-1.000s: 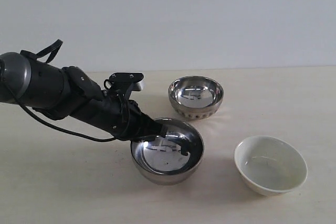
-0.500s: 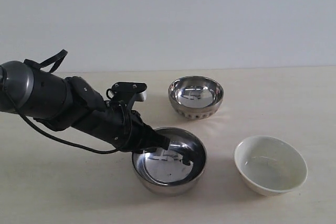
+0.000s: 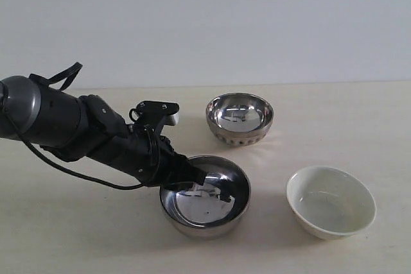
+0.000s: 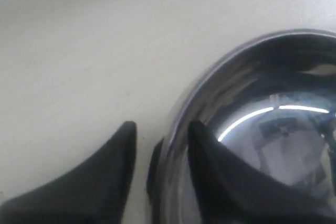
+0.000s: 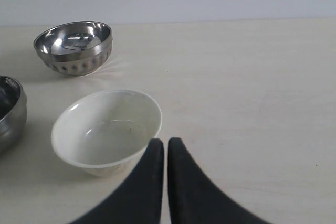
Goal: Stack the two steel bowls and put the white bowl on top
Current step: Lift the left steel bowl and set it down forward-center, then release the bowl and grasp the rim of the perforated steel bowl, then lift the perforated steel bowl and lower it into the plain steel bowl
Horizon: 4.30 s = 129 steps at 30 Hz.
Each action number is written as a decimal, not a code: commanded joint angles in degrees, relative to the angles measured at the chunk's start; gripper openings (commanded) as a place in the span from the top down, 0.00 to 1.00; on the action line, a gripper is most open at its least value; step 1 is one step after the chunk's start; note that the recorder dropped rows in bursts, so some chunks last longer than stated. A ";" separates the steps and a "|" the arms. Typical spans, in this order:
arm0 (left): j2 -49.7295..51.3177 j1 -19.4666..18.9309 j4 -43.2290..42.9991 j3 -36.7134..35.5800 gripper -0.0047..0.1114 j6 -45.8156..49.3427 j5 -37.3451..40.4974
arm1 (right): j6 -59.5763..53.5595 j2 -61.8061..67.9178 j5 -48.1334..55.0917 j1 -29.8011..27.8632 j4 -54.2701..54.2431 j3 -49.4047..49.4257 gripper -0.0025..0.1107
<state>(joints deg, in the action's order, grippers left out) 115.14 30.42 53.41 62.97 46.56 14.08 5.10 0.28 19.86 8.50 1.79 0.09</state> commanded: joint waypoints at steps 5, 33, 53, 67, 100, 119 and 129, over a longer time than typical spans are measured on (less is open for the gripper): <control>-4.25 0.03 -0.46 0.42 0.35 0.59 0.86 | 0.06 -0.28 -0.30 0.05 0.32 -0.09 0.98; 20.34 -4.87 -18.35 46.15 0.35 -24.10 17.36 | 0.06 -0.28 -0.30 0.05 0.32 -0.09 0.98; 27.44 -5.04 -18.35 52.66 0.87 -23.01 18.72 | 0.06 -0.28 -0.30 0.05 0.32 -0.09 0.98; 18.26 -5.14 -15.97 52.66 0.93 -20.91 20.18 | 0.06 -0.28 -0.30 0.05 0.32 -0.09 0.98; -8.85 -5.02 -18.29 10.49 0.93 -15.83 23.97 | 0.06 -0.28 -0.30 0.05 0.32 -0.09 0.98; -3.51 -5.02 -13.38 9.08 0.93 -10.56 20.58 | 0.06 -0.28 -0.20 0.05 0.32 -0.09 0.98; -2.71 -5.02 -13.38 9.08 0.93 -10.56 19.30 | 0.06 -0.28 -0.31 0.05 0.32 -0.09 0.98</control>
<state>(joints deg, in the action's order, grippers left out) 112.24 25.24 39.20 72.21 35.76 34.20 5.10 0.28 19.86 8.50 1.79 0.09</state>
